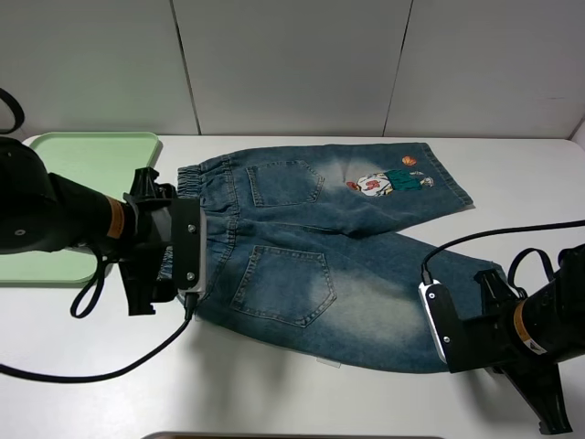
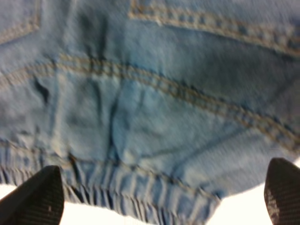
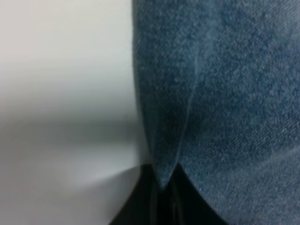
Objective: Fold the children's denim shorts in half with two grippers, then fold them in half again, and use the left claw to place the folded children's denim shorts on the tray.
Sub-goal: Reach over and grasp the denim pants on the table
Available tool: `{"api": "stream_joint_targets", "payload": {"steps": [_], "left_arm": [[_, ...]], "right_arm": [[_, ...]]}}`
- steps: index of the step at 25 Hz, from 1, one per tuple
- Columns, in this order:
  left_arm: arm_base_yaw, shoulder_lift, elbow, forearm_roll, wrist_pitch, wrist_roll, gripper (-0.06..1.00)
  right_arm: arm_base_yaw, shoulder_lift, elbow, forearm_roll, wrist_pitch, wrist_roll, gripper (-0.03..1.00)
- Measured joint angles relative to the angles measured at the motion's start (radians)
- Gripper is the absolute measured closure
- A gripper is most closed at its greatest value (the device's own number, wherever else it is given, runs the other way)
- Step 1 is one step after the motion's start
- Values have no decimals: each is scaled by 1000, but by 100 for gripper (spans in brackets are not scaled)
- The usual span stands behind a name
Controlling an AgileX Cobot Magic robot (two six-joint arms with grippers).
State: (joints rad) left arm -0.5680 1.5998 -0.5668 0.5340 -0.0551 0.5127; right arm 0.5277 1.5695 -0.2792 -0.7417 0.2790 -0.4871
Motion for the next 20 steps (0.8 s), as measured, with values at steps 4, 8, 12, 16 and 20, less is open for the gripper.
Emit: {"api": "stream_joint_targets", "payload": {"steps": [4, 8, 12, 16, 20], "left_arm": [[0, 0, 0, 0, 47, -1, 10], [0, 0, 0, 0, 55, -1, 10], [0, 38, 5, 0, 73, 0, 10], [0, 112, 14, 0, 63, 16, 10], [0, 124, 14, 0, 28, 18, 10]], "right_arm": [[0, 0, 0, -16, 28, 0, 99], [0, 0, 0, -51, 58, 2, 99], [0, 0, 0, -77, 69, 37, 99], [0, 0, 0, -90, 70, 62, 99], [0, 0, 0, -92, 66, 68, 99]]}}
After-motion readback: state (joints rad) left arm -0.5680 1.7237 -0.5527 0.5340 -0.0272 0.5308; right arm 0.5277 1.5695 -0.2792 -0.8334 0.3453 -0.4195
